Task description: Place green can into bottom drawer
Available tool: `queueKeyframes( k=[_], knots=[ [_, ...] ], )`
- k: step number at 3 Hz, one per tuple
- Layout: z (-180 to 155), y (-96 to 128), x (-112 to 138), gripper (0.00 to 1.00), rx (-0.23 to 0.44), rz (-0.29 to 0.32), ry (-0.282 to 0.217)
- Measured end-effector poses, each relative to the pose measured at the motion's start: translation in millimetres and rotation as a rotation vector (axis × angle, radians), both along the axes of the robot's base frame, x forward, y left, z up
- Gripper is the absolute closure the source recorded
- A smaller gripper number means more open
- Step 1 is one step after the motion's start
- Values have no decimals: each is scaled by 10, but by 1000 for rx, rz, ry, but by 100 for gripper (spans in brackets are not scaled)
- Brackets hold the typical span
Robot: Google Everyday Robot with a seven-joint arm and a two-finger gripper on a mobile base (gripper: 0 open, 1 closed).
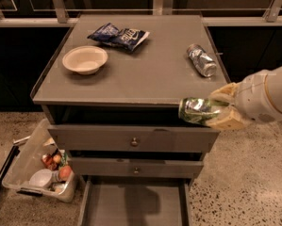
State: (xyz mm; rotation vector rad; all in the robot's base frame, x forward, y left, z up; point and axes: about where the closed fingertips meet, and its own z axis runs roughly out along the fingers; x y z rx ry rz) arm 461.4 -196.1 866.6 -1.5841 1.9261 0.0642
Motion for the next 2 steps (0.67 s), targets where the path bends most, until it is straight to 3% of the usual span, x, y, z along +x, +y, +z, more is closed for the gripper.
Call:
queueKeyframes(
  k=[1, 2],
  knots=[
    [-318, -31, -103, 100, 69, -36, 38],
    [-318, -31, -103, 100, 69, -36, 38]
  ],
)
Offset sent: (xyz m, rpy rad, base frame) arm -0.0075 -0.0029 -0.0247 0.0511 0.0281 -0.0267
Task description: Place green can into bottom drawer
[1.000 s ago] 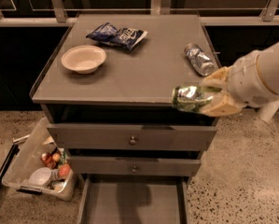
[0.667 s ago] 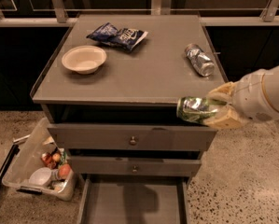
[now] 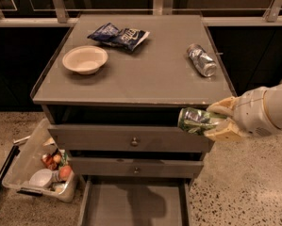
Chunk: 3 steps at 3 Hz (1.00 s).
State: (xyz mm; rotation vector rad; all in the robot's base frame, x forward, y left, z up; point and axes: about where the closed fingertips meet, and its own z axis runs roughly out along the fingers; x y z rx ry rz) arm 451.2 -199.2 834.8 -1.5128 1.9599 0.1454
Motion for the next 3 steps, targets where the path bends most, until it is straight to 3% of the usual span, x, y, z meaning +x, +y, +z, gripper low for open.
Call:
queueKeyframes(
  k=[2, 3],
  knots=[
    [-410, 166, -146, 100, 73, -23, 44],
    [-946, 359, -286, 100, 163, -61, 59]
  ],
)
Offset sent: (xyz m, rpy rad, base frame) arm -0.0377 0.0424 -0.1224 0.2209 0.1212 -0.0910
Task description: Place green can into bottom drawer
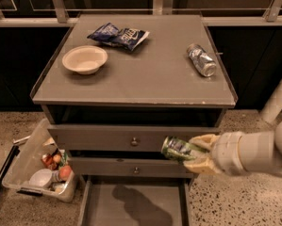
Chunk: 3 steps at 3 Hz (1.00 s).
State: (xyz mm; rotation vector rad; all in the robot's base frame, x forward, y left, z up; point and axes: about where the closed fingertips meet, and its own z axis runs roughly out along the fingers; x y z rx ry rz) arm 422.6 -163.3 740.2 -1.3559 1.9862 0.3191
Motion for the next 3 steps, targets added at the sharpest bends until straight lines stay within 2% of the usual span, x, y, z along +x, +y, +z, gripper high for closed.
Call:
queueKeyframes(
  k=[1, 2, 3],
  knots=[
    [-536, 144, -74, 100, 13, -34, -8],
    [-1039, 213, -72, 100, -37, -45, -19],
    [-1471, 105, 52, 100, -78, -27, 0]
  ],
)
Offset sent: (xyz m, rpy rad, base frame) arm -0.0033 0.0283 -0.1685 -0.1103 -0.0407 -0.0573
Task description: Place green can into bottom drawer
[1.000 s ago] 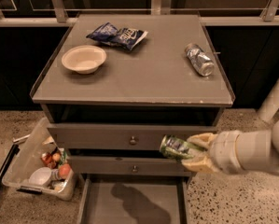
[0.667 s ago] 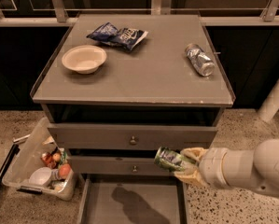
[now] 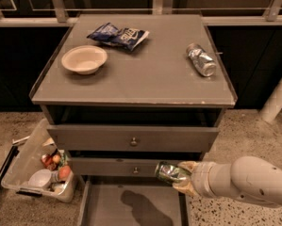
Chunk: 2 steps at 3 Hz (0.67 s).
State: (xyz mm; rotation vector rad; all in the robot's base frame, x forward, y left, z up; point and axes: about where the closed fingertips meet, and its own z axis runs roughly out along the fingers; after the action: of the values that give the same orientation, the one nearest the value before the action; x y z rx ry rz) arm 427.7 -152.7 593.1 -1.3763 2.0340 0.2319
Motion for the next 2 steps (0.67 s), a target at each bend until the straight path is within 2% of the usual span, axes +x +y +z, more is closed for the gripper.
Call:
queueKeyframes(
  k=[1, 2],
  knots=[
    [-254, -16, 137, 100, 86, 34, 26],
    [-209, 110, 9, 100, 230, 137, 36]
  ],
)
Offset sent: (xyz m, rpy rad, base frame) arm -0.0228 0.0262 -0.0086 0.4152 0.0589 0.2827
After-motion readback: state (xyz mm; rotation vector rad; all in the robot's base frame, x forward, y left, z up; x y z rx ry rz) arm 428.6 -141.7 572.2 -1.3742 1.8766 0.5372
